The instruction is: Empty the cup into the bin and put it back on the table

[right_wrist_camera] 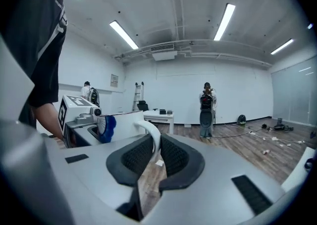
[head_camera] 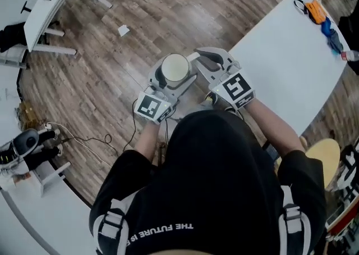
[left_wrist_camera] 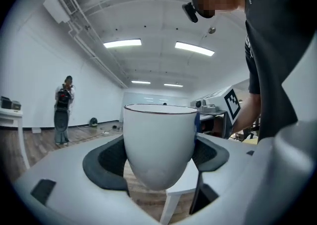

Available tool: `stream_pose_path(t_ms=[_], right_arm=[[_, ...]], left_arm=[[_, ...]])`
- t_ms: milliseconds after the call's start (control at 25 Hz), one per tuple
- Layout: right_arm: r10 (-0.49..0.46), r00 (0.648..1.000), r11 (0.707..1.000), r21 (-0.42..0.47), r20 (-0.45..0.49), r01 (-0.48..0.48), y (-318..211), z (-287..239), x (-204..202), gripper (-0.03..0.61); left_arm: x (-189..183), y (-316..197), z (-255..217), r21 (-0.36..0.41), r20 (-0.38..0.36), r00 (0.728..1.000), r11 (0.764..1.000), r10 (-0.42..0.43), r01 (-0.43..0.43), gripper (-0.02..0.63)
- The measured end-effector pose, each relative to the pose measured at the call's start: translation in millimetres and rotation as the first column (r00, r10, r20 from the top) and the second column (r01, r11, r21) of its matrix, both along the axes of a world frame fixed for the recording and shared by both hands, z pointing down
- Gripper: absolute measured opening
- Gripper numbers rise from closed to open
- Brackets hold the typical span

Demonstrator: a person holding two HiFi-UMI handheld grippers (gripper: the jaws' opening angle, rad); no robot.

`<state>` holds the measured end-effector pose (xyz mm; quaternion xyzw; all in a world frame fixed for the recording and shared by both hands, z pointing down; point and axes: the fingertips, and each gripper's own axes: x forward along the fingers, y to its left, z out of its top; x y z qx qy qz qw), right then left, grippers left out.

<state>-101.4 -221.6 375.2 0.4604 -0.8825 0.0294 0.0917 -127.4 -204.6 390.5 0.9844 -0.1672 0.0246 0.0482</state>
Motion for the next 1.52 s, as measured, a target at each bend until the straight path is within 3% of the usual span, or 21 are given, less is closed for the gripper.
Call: stream_pose_path(t_ms=[80, 160, 240, 400, 520, 680, 880, 1040, 1160, 1360, 1520], right_arm=[[0.097, 0.995, 0.995, 0.013, -0.016, -0.097, 12, -5, 45, 0.055], [0.234, 0.972, 0.972, 0.023, -0.035, -0.233, 36, -9, 98, 0.055], [0.368, 0.929, 0.930, 0.036, -0.043, -0.367, 69, -13, 152, 0.055], [0.577, 0.815, 0.816, 0.054, -0.049, -0.575, 150, -16, 250, 0.055], [0.692, 0.719, 0.721, 0.062, -0.061, -0.690, 213, -13, 305, 0.055], [0.796, 0.603, 0.605, 0.053, -0.054, -0.795, 290, -3, 354, 0.055], [0.856, 0.515, 0.517, 0.017, -0.049, -0.856, 349, 20, 386, 0.055], [0.878, 0.476, 0.471, -0.074, -0.059, -0.879, 371, 58, 405, 0.055], [0.893, 0.449, 0.437, -0.172, -0.034, -0.883, 383, 111, 418, 0.055], [0.906, 0.422, 0.398, -0.268, -0.035, -0.877, 383, 182, 467, 0.055], [0.905, 0.424, 0.392, -0.307, -0.043, -0.867, 373, 216, 477, 0.055]], left_arm=[[44, 8, -4, 0.012, -0.015, 0.994, 0.994, 0.112, -0.112, 0.403], [96, 29, -6, 0.019, -0.019, 0.965, 0.965, 0.261, -0.261, 0.403], [149, 58, -10, 0.019, -0.013, 0.913, 0.913, 0.408, -0.408, 0.403], [249, 132, -10, 0.026, -0.007, 0.779, 0.778, 0.628, -0.627, 0.403], [304, 191, -7, 0.041, 0.000, 0.691, 0.691, 0.723, -0.722, 0.403], [354, 263, 1, 0.048, 0.021, 0.601, 0.600, 0.799, -0.799, 0.403], [386, 322, 26, 0.059, 0.061, 0.509, 0.506, 0.859, -0.861, 0.403], [405, 343, 62, 0.059, 0.175, 0.457, 0.455, 0.872, -0.889, 0.403], [417, 354, 112, 0.013, 0.255, 0.413, 0.424, 0.874, -0.905, 0.403], [464, 353, 185, -0.065, 0.324, 0.375, 0.416, 0.869, -0.907, 0.403], [473, 343, 217, -0.105, 0.334, 0.367, 0.422, 0.868, -0.901, 0.403]])
